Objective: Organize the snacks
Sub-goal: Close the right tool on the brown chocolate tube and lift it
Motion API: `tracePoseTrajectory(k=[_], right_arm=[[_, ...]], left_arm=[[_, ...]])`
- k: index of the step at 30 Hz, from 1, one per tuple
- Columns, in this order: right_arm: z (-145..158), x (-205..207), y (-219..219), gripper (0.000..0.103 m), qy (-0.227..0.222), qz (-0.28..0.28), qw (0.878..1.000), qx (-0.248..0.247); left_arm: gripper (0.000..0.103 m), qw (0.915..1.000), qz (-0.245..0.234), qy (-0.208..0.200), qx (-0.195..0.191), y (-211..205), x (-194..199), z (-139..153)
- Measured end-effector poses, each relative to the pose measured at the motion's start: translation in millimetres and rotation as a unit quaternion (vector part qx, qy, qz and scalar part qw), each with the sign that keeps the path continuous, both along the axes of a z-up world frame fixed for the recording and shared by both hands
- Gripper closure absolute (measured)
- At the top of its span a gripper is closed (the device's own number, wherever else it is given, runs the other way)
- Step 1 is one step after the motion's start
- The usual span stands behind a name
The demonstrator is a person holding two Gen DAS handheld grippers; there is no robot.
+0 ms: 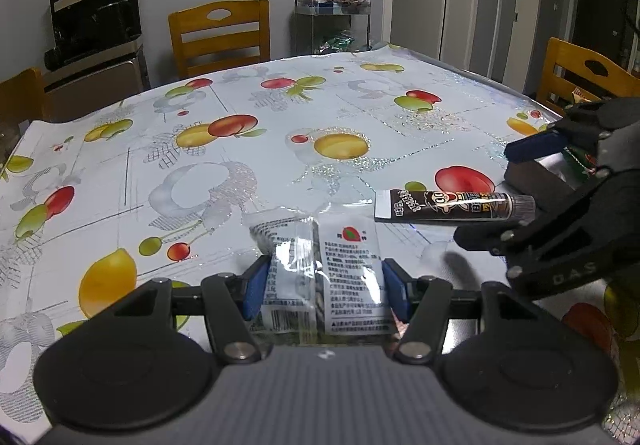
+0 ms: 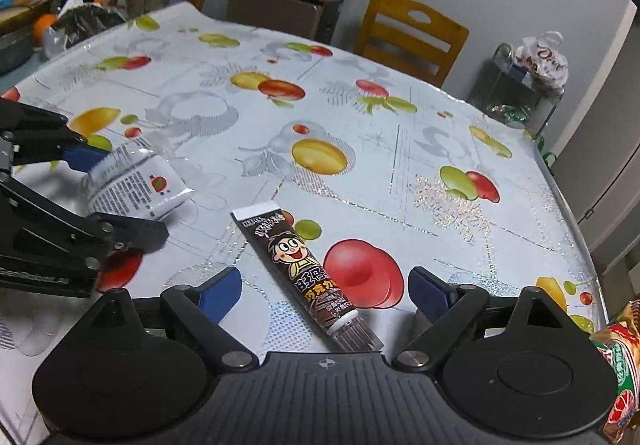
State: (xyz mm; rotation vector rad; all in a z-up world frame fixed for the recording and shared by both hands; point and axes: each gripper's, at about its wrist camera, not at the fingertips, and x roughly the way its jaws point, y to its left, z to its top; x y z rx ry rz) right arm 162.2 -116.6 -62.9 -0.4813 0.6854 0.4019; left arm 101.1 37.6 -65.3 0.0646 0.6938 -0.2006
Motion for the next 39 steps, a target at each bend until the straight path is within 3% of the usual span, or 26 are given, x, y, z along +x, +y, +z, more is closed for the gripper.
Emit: tracePoseTrajectory(k=[5,12,17,20,22,28,34,39], right_arm=[[-4,11,2,0.017,0.018,-0.007,1.000,0.011],[-1,14,-2,0.041,0.061,-0.017,0.997,0.054],[1,9,-1,0.043,0.091,-0.041,0.992,0.073],[2,-1,7,0.050,0.099,-0.036,0.992,0.071],[3,-7,12,0.061,0.101,-0.038,0.992,0.070],[3,-19,20,0.073,0.097,-0.055,0.991,0.074],[4,-30,15,0.078,0.105,-0.073,0.989,0.077],[2,-30,20,0.075,0.086,-0.076,0.991,0.067]], left_arm=[[0.045,1.0000,0.008,0.003,-0.004,3,3,-2],[0.043,0.9997,0.018,0.009,-0.011,7,7,-5],[0.040,0.9997,0.022,0.009,-0.012,7,7,-5],[0.040,0.9996,0.023,0.009,-0.010,6,7,-6],[0.040,0.9996,0.025,0.009,-0.011,7,7,-6],[0.039,0.9995,0.029,0.009,-0.010,9,6,-6],[0.039,0.9995,0.031,0.009,-0.008,7,5,-5],[0.037,0.9994,0.031,0.010,-0.010,7,5,-5]])
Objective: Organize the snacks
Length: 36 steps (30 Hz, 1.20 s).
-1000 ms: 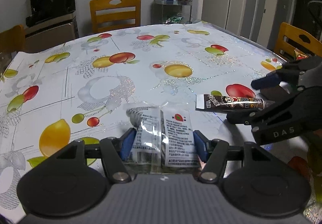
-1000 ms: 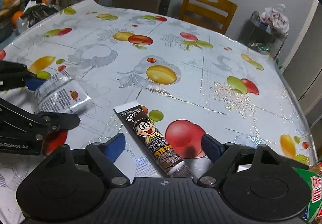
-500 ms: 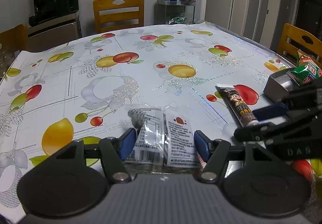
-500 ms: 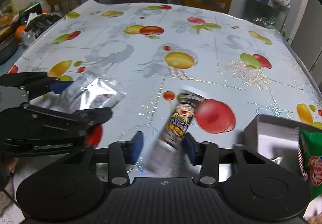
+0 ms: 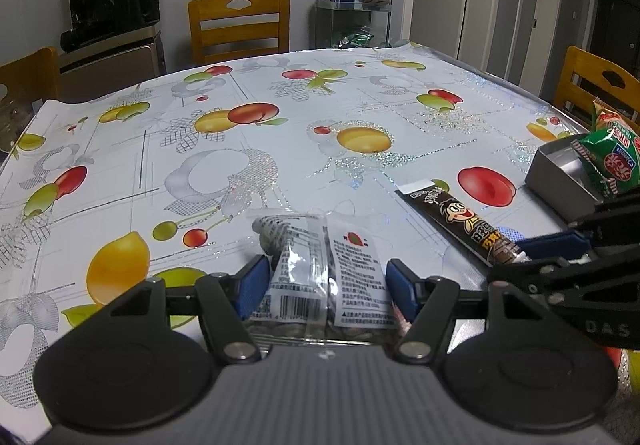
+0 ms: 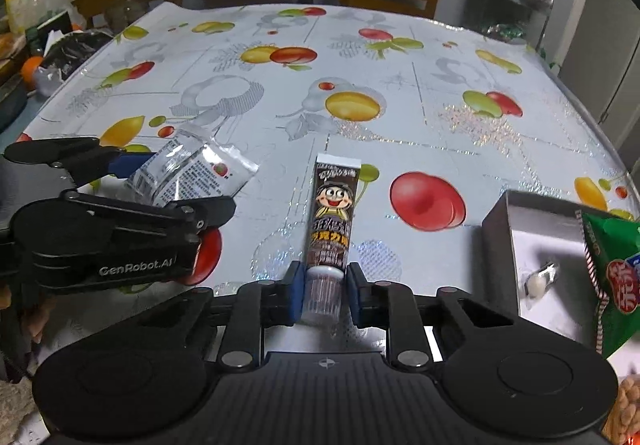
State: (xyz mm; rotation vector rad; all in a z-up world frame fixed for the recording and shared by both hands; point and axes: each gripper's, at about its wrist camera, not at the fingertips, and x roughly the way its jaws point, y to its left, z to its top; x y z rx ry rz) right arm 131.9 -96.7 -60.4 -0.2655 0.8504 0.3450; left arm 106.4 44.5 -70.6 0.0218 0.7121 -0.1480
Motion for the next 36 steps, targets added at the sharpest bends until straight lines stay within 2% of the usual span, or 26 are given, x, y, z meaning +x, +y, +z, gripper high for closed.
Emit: tracePoseTrajectory(k=[2,3,9,14,20,26,31,33,36], right_arm=[[-1,1,3,0.069,-0.007,-0.001,1.000,-0.005],[-1,2,3,0.064,-0.009,0.000,1.000,-0.004],[-5,9,-6,0.051,-0.005,-0.016,0.999,0.032],[-6,10,-7,0.047,-0.011,-0.010,0.999,0.040],[-7,11,-7,0.047,-0.017,-0.004,0.999,0.045],[-8,11,-6,0.049,-0.025,-0.004,0.999,0.047],[-7,11,-8,0.073,-0.030,-0.008,0.998,0.047],[-6,11,-9,0.077,-0.027,-0.008,0.998,0.053],[-7,9,-7,0.077,-0.033,-0.006,0.998,0.046]], left_arm=[[0.024,1.0000,-0.001,0.002,0.000,0,0,-1],[0.023,1.0000,-0.002,0.004,0.004,-1,0,-2],[0.020,0.9999,0.016,0.005,0.001,5,2,-3],[0.006,0.9992,0.037,0.013,0.007,10,5,-5],[0.004,0.9988,0.047,0.014,0.009,13,5,-5],[0.004,0.9982,0.058,0.010,0.013,12,3,-5],[0.004,0.9989,0.045,0.009,0.012,11,1,-5],[0.005,0.9993,0.034,0.007,0.015,7,-1,-5],[0.013,0.9998,0.017,0.003,0.013,4,-3,-4]])
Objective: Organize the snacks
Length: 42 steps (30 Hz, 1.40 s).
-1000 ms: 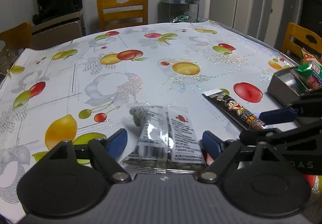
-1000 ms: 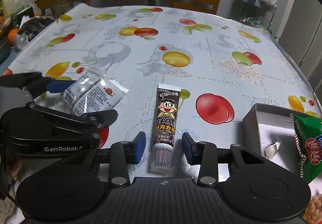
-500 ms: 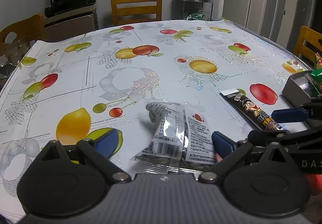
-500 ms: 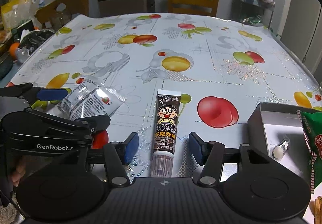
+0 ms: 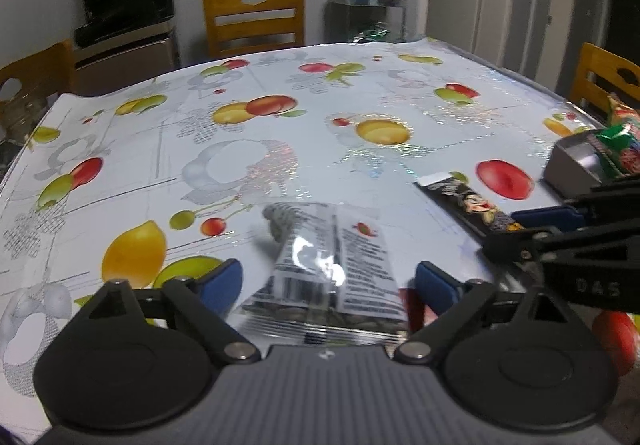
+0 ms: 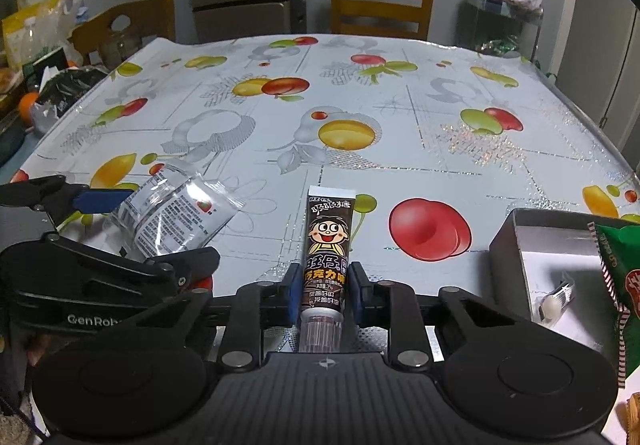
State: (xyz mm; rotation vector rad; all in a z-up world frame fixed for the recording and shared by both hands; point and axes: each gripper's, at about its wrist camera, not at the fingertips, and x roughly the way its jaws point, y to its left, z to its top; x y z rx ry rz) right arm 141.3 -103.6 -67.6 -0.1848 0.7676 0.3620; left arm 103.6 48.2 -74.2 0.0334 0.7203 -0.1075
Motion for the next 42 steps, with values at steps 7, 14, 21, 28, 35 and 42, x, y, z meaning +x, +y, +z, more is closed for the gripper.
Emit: tracePoseTrajectory(k=[7,14,21,28,35,42], right_arm=[[-2,-3,3,0.078,-0.013,0.006,1.000,-0.011],[-2,-5,3,0.078,-0.019,0.007,1.000,-0.005],[5,-10,0,0.079,-0.036,0.007,0.999,0.010],[19,-15,-4,0.079,-0.057,0.007,0.998,0.018],[19,-21,-6,0.079,-0.049,0.010,0.999,0.009],[30,-33,-15,0.079,-0.056,0.003,0.998,0.023]], left_arm=[[0.038,0.9999,-0.008,-0.009,-0.007,-1,-3,3],[0.047,0.9998,-0.005,-0.017,-0.005,-1,-4,4],[0.051,0.9996,-0.002,-0.028,-0.004,0,-7,8],[0.065,0.9989,0.003,-0.045,-0.011,1,-11,15],[0.067,0.9986,-0.003,-0.050,-0.017,2,-14,19],[0.073,0.9981,-0.005,-0.058,-0.020,2,-17,22]])
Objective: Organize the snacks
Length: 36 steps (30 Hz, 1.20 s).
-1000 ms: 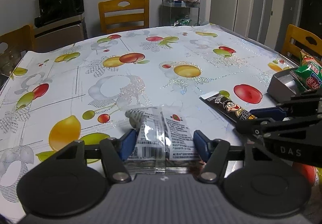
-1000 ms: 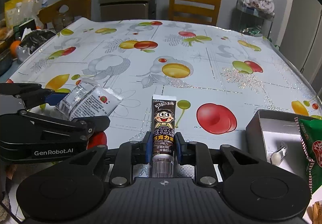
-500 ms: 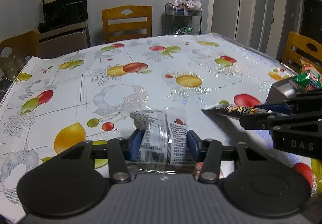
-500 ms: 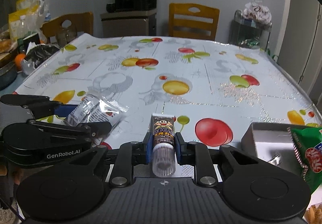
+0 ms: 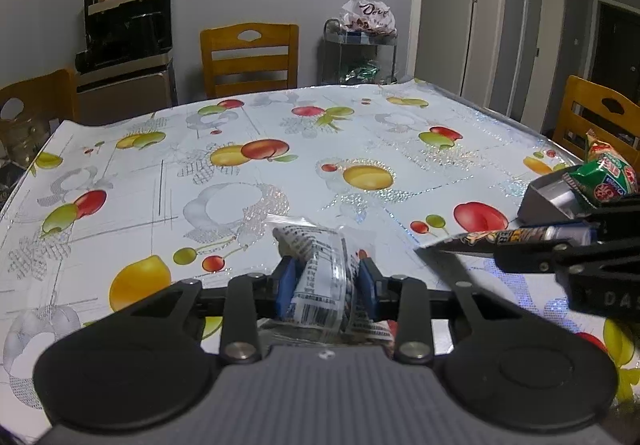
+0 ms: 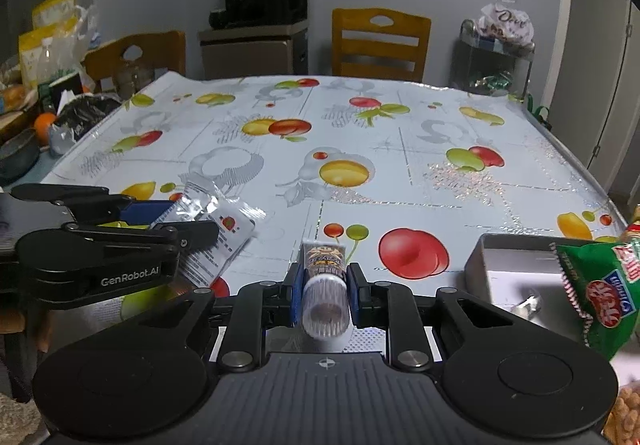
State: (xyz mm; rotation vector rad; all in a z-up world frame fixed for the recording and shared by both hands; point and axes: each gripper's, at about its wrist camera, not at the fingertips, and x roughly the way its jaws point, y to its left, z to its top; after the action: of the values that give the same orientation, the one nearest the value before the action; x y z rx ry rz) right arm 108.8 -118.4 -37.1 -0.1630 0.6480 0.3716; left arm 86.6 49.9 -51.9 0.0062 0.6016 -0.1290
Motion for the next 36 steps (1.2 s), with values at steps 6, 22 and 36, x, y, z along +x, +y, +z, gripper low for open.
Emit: tracePoseTrajectory(k=[6,22,36], right_arm=[[5,-17,-11,0.079,-0.002,0.001,1.000,0.006],[20,-47,-38,0.079,-0.028,0.010,0.998,0.049],[19,-58,-46,0.080,-0.033,0.017,0.997,0.067]], left_arm=[[0.079,0.9999,-0.006,-0.008,0.003,-3,-8,7],[0.096,0.9994,-0.022,-0.009,0.026,-1,-76,25],[0.010,0.9997,0.007,0.021,-0.004,-7,-48,9]])
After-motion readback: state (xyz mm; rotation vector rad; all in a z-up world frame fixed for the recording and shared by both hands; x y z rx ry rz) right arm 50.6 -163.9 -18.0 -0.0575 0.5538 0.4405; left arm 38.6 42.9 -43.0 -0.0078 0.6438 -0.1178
